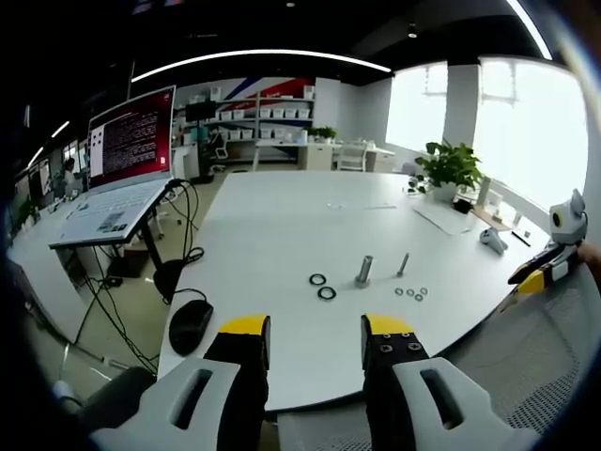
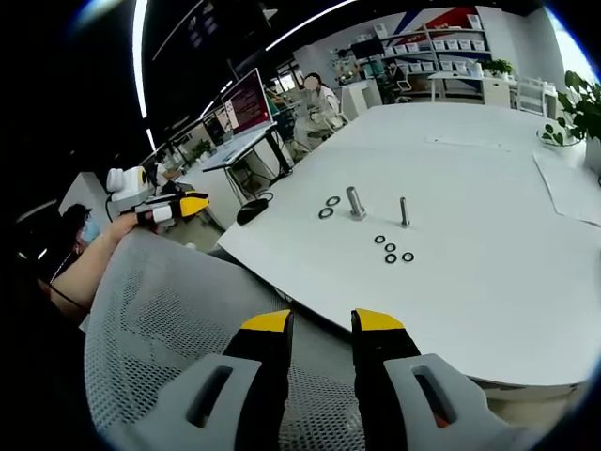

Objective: Place the washer onto the threaded stud by aligning its center hole with the stud, sliding it down to the base, and recovering from edge contact or off-axis alignment until the washer reaches the visible bottom stop.

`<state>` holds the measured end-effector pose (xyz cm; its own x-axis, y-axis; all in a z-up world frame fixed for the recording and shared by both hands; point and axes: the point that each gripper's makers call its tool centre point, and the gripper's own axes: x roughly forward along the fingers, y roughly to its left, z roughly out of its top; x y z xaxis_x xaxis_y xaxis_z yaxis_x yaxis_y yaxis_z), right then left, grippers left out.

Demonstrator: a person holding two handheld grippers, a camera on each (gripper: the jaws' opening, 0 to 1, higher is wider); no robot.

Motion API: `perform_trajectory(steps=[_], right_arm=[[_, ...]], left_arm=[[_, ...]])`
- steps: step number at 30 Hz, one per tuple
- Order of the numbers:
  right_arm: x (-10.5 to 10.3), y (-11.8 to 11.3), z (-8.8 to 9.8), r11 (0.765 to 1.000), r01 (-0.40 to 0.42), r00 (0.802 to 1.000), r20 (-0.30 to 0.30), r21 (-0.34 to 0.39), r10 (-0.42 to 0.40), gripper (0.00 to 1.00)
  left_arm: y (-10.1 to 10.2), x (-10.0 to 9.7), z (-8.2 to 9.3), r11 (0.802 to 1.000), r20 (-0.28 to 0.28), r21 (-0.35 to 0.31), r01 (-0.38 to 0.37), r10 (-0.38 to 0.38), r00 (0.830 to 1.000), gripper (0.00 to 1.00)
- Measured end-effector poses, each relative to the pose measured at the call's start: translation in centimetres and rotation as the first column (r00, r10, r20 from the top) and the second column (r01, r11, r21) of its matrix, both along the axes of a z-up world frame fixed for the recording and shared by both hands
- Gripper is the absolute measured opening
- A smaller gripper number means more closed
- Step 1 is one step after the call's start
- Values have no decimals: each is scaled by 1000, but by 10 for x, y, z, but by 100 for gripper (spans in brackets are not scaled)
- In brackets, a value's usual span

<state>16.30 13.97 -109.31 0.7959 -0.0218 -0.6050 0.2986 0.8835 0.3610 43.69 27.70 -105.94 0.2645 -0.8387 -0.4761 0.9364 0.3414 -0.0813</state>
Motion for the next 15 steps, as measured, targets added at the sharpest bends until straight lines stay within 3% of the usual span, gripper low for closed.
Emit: perform_trajectory(steps=[15], right_arm=[[0,-1,1,1000,9,1000,5,-3,-9,28]], left_arm=[[0,0,-1,1000,-1,5,12,-12,1000,37]])
